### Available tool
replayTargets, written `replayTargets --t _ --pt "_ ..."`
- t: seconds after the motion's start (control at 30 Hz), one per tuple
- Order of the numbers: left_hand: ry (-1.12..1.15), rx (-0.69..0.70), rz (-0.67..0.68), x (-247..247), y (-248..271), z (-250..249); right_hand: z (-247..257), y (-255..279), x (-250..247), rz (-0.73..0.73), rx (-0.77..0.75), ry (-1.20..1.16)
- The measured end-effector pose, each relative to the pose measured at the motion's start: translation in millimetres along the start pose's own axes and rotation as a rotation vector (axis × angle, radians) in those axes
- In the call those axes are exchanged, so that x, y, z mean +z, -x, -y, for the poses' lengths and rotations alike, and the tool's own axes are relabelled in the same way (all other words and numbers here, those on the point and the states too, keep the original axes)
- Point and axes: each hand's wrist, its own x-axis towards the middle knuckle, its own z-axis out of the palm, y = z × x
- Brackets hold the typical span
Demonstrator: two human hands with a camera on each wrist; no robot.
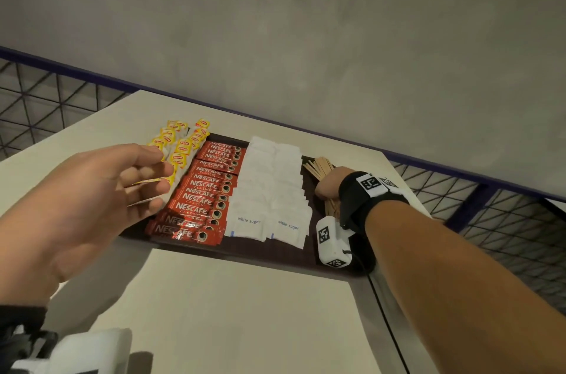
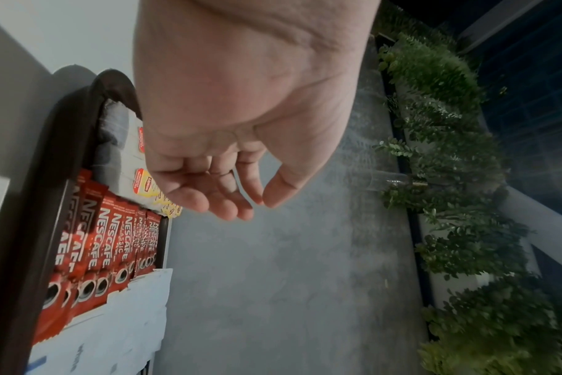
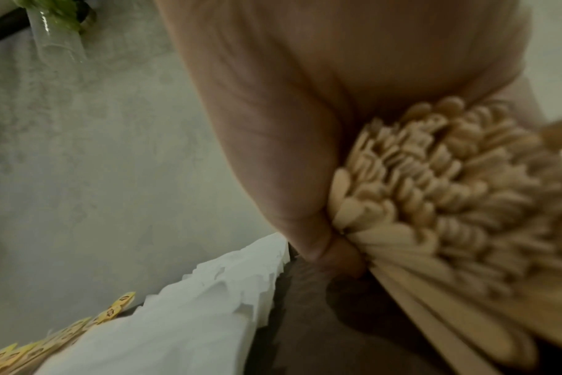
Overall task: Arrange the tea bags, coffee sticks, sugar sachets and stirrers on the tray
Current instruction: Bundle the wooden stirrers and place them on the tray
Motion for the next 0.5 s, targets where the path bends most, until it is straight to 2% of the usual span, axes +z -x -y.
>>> replayTargets --t 0.13,0.27,0.33,0.4,0.43,0.5 --pt "-0.023 -0.003 0.018 2.6 1.4 1.6 -4.9 -6.1 -2.1 -0.019 -0.03 -0.174" --pt "-0.159 0.014 0.061 7.7 2.6 5.3 -15.4 -17.7 -10.1 -0.019 -0.038 -0.48" --pt "-0.284 0.0 0.17 2.3 2.5 -1.5 -18.6 -11.8 -14.5 -0.061 -0.086 -0.398" --pt "-0.411 -0.026 0.265 -1.1 8.3 -16.5 -22.6 0.4 -18.4 -0.116 -0.142 -0.178" --pt "-0.47 -0.001 0.269 -0.8 13.0 -23.6 -25.4 4.4 -18.4 -0.13 -0.173 -0.079" --pt "-0.539 0.042 0.165 -7.2 13.3 -39.3 -32.9 12.3 -16.3 -0.093 -0.233 0.047"
